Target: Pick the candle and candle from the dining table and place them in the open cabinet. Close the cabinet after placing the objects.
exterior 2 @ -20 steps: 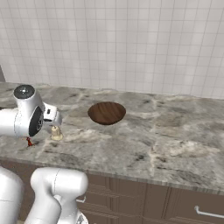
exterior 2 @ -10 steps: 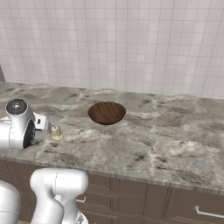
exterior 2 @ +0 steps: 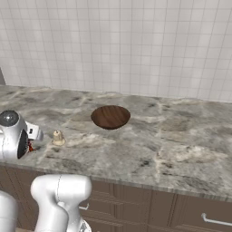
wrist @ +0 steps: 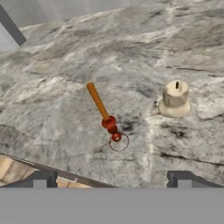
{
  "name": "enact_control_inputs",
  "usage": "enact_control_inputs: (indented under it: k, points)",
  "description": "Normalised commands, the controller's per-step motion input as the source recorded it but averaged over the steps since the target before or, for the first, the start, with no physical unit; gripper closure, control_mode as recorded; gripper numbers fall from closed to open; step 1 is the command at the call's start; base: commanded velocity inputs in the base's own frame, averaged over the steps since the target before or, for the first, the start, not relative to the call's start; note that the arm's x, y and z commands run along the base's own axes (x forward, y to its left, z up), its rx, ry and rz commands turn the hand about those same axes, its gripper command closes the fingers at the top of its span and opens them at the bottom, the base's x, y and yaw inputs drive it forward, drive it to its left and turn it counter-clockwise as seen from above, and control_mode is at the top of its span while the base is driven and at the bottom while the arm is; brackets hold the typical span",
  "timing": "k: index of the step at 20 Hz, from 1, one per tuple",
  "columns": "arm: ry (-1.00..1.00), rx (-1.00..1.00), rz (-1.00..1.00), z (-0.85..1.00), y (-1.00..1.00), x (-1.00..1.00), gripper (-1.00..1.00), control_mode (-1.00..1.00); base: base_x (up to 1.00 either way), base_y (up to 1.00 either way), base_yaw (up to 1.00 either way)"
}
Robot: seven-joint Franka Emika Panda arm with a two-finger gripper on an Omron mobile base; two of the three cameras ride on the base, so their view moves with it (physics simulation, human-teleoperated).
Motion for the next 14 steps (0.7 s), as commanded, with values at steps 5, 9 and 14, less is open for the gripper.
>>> enact_control_inputs:
  k: [5, 9, 14]
  points:
    - [0.00, 0.01, 0.02, -0.12, 0.32, 0.00, -1.00, -1.00, 0.00, 0.00, 0.00]
    - [0.02, 0.00, 0.01, -0.17, 0.22, 0.01, -1.00, -1.00, 0.00, 0.00, 0.00]
    - [0.02, 0.00, 0.00, -0.17, 0.01, 0.00, -1.00, -1.00, 0.00, 0.00, 0.00]
